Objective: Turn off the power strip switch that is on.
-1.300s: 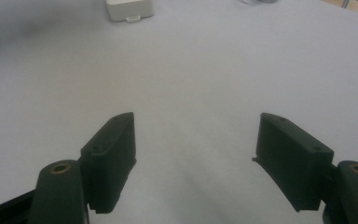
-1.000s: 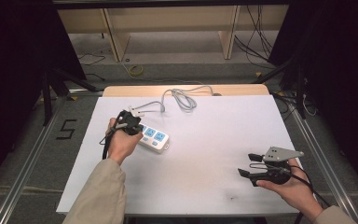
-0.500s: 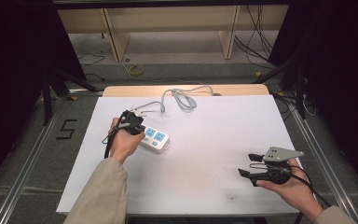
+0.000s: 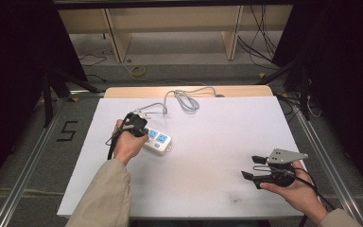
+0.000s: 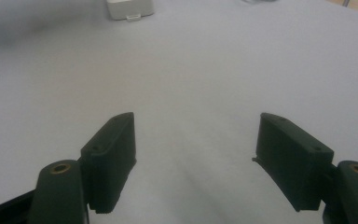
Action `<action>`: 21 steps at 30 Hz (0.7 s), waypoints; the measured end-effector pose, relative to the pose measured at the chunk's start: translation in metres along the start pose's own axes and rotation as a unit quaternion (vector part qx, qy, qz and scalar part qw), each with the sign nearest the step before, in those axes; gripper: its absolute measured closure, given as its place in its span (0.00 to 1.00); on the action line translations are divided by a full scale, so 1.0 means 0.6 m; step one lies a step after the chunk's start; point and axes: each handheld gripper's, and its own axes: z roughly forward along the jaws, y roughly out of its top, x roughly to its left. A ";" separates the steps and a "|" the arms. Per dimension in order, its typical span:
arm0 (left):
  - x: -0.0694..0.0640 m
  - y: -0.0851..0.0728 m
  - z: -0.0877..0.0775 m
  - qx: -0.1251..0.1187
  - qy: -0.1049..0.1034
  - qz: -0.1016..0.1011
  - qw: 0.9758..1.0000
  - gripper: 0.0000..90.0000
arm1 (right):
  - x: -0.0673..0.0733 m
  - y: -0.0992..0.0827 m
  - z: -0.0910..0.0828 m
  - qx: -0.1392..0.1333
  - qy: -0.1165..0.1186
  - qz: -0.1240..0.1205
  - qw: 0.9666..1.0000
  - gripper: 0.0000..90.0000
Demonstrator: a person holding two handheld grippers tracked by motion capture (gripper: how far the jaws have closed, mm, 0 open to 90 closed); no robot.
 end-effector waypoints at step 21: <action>-0.002 0.000 0.011 0.015 -0.004 0.007 1.000 1.00 | 0.000 0.000 0.000 -0.001 0.001 0.000 1.000 0.32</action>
